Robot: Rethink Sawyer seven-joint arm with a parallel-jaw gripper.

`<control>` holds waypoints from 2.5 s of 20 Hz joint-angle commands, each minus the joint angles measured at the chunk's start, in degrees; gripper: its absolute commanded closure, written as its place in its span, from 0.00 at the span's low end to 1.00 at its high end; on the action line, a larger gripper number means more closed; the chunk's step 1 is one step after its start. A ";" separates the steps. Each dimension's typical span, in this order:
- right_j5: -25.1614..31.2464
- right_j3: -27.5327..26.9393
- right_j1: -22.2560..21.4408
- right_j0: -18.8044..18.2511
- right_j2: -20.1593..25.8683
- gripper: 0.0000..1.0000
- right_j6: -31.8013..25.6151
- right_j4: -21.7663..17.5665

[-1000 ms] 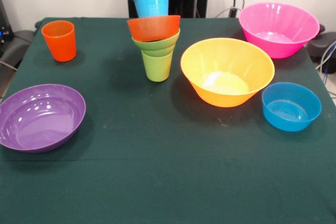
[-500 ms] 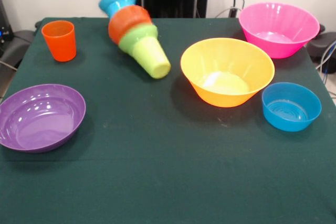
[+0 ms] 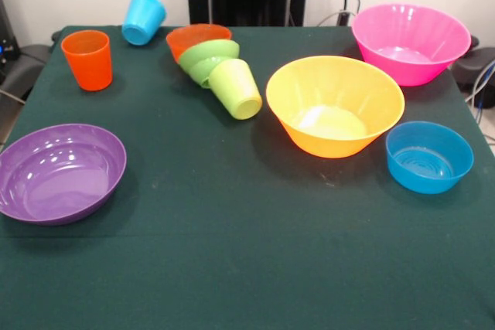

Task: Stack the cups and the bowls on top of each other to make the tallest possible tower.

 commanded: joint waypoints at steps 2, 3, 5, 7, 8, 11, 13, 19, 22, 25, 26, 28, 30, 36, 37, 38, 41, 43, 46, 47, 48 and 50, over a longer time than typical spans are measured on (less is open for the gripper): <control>4.27 0.37 7.94 -4.65 2.51 0.00 -10.44 -2.04; 3.96 -0.41 8.76 -4.71 1.92 0.00 -10.41 -3.31; 4.68 -2.73 9.66 -4.99 1.40 0.00 -11.23 -6.37; 6.06 -5.35 12.02 -4.85 1.46 0.00 -11.28 -6.69; 5.89 -6.56 13.34 -4.08 1.35 0.00 -10.34 -7.04; 6.81 -9.46 15.82 -1.39 0.90 0.00 -7.42 -7.60; 7.81 -11.38 17.13 -0.33 0.64 0.00 -6.54 -8.02; 2.40 -7.75 16.93 -1.27 0.20 0.00 -4.90 -10.34; -3.28 -3.06 15.55 -4.12 0.08 0.00 -5.36 -13.01; -7.69 2.24 13.69 -10.48 1.76 0.00 -9.12 -15.48; -9.17 4.08 13.10 -12.51 2.38 0.00 -10.06 -16.20; -12.09 6.89 12.67 -15.04 2.64 0.00 -9.67 -18.61; -13.96 8.06 13.04 -16.45 2.76 0.00 -8.96 -20.82; -14.04 7.69 14.41 -17.42 3.72 0.00 -6.38 -22.25; -13.84 5.85 16.58 -17.76 3.55 0.00 -7.36 -23.34; -12.73 3.75 18.40 -17.81 3.55 0.00 -8.70 -24.01; -7.38 0.53 19.59 -18.28 5.01 0.00 -12.02 -22.78; -6.04 -0.49 20.25 -17.96 5.96 0.00 -12.73 -22.08; -6.30 0.34 19.40 -16.91 7.51 0.00 -9.76 -19.50; -7.21 1.51 18.02 -16.59 7.93 0.00 -7.51 -18.56; -8.16 3.25 16.15 -16.49 8.56 0.00 -5.21 -17.45; -11.60 8.00 11.61 -16.87 10.52 0.00 -0.50 -14.56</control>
